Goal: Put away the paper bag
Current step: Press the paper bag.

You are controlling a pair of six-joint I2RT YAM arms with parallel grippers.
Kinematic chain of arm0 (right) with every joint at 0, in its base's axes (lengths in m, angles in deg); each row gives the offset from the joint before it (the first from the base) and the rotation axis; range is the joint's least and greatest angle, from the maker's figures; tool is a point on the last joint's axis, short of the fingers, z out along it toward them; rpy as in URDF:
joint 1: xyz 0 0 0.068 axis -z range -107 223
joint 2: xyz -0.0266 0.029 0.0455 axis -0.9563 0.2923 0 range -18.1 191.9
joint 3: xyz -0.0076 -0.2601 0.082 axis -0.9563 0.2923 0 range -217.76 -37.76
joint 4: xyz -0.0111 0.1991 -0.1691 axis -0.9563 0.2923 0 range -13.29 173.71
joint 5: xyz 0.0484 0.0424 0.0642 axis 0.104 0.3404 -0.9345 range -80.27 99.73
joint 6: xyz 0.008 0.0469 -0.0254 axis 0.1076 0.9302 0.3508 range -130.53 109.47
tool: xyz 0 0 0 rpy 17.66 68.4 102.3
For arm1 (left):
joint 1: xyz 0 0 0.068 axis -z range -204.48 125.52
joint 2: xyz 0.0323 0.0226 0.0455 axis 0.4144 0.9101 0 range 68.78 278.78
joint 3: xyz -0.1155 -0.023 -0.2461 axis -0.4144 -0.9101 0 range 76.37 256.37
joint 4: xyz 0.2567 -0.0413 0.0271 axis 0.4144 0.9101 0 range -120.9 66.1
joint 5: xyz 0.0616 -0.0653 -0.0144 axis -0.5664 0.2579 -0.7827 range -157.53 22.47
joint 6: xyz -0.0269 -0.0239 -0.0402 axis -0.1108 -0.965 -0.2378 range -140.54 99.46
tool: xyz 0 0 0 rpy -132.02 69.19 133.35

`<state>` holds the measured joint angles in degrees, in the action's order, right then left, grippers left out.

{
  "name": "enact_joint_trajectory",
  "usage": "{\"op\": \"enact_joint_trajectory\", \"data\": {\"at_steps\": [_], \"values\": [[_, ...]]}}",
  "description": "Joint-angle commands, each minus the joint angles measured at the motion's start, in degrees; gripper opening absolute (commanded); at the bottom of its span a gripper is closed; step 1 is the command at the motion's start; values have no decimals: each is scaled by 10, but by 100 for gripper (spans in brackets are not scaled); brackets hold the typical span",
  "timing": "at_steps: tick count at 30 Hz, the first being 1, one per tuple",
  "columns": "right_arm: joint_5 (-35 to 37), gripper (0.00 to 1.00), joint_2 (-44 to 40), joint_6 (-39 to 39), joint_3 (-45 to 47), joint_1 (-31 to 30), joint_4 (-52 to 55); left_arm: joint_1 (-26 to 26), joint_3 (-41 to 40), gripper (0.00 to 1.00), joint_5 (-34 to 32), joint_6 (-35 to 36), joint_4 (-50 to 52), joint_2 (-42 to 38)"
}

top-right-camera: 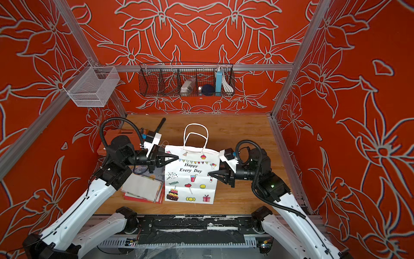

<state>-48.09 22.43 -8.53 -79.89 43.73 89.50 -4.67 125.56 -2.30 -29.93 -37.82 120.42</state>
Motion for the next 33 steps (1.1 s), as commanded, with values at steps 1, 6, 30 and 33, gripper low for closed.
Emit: {"op": "enact_joint_trajectory", "data": {"at_steps": [1,6,30,33], "values": [[-47,14,-10,21,10,-2,-13,-5,19,0,3,-22,-52,-16],[33,52,-47,9,7,-2,-10,-5,17,0,3,-34,-63,-16],[-20,0,-61,47,12,-2,-66,-5,14,0,-26,-172,-225,6],[9,43,-70,23,7,-1,-37,-4,17,0,-37,-173,-226,4]]}}
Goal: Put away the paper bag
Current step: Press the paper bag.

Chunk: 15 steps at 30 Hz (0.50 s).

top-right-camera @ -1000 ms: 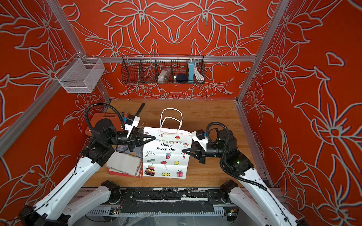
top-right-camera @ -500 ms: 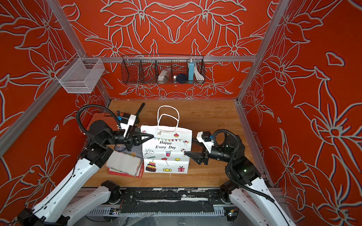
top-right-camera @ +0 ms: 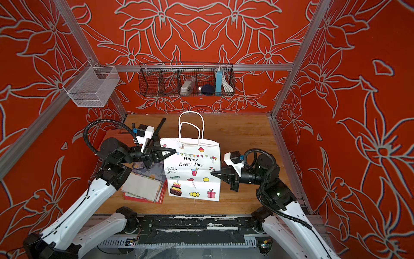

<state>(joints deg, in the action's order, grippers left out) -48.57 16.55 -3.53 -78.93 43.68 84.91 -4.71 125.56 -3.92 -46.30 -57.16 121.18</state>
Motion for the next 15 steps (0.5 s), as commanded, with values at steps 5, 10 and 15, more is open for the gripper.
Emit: {"op": "enact_joint_trajectory", "data": {"at_steps": [5,10,15], "values": [[32,65,-9,-53,-3,-1,58,-4,28,0,-23,-33,-52,-1],[-11,55,8,-28,-5,-1,43,-4,35,0,-29,-32,-53,2],[-12,9,5,-27,-7,-1,51,-4,35,0,-34,-25,-49,3]]}}
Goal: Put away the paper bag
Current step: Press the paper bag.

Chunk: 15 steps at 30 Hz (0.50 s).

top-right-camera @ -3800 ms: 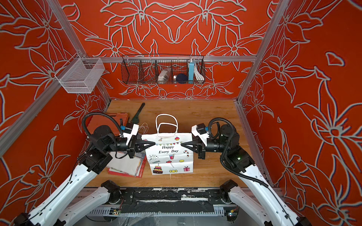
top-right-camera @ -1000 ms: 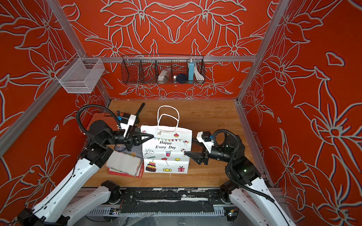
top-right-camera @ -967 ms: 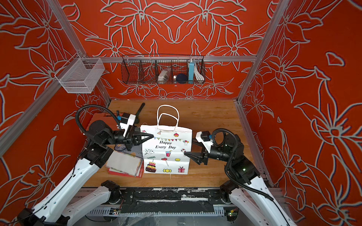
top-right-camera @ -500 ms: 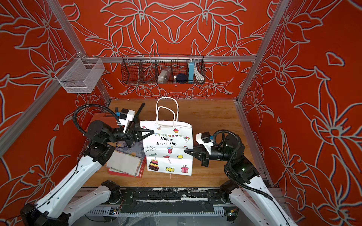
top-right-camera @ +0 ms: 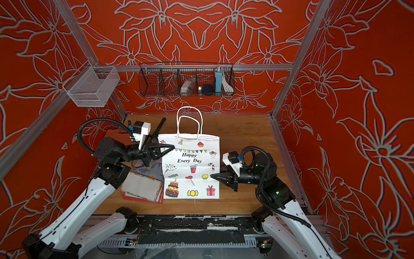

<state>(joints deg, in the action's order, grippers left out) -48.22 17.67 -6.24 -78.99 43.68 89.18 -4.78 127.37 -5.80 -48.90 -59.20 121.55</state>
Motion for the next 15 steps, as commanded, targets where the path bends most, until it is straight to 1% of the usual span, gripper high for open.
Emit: {"op": "enact_joint_trajectory", "data": {"at_steps": [1,2,5,7,8,11,12,13,15], "values": [[-15,4,-8,0,-6,-1,8,-3,16,0,-14,3,-25,-2],[-12,0,-12,2,-6,-1,7,-3,16,0,-14,9,-20,-1],[-4,0,-21,6,-4,-1,0,-3,16,0,-14,30,5,-4],[1,0,-24,11,-4,-1,-5,-3,17,0,-15,54,39,-6],[4,0,-25,15,-5,-1,-11,-3,17,4,-17,69,65,-7],[16,0,-27,21,-5,-1,-21,-3,8,51,-24,109,127,-16],[22,0,-29,21,-6,-1,-20,-4,-1,62,-23,119,139,-22],[25,0,-31,22,-8,-1,-20,-3,-10,69,-23,126,148,-27],[22,0,-33,21,-9,-1,-22,-3,-31,76,-15,144,166,-41]]}}
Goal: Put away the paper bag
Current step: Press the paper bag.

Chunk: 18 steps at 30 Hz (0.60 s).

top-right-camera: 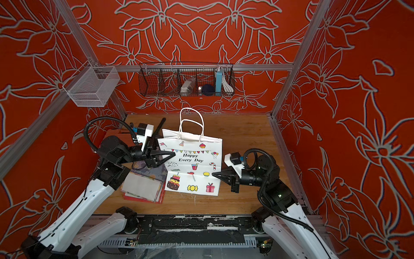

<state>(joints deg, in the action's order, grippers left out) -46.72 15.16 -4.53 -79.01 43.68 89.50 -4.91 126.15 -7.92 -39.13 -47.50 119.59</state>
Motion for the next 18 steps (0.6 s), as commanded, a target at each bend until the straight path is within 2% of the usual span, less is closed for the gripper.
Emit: {"op": "enact_joint_trajectory", "data": {"at_steps": [1,3,5,7,9,13,17,18], "values": [[4,0,-9,4,-11,0,-25,-2,-25,78,13,62,64,-26],[-1,0,-9,8,-14,0,-26,-2,-34,80,53,102,105,-31],[-5,0,-8,15,-15,0,-29,-2,-48,79,92,111,102,-35],[-7,0,-6,21,-15,-1,-33,-2,-56,71,112,117,98,-40],[-8,0,-2,22,-14,-1,-34,-1,-50,57,114,149,133,-41],[-7,0,5,21,-15,0,-32,-2,-26,36,129,210,207,-32],[-4,0,3,11,-22,0,-20,-2,-29,4,135,219,208,-33],[-4,0,3,9,-23,0,-17,-2,-30,1,134,215,203,-33]]}}
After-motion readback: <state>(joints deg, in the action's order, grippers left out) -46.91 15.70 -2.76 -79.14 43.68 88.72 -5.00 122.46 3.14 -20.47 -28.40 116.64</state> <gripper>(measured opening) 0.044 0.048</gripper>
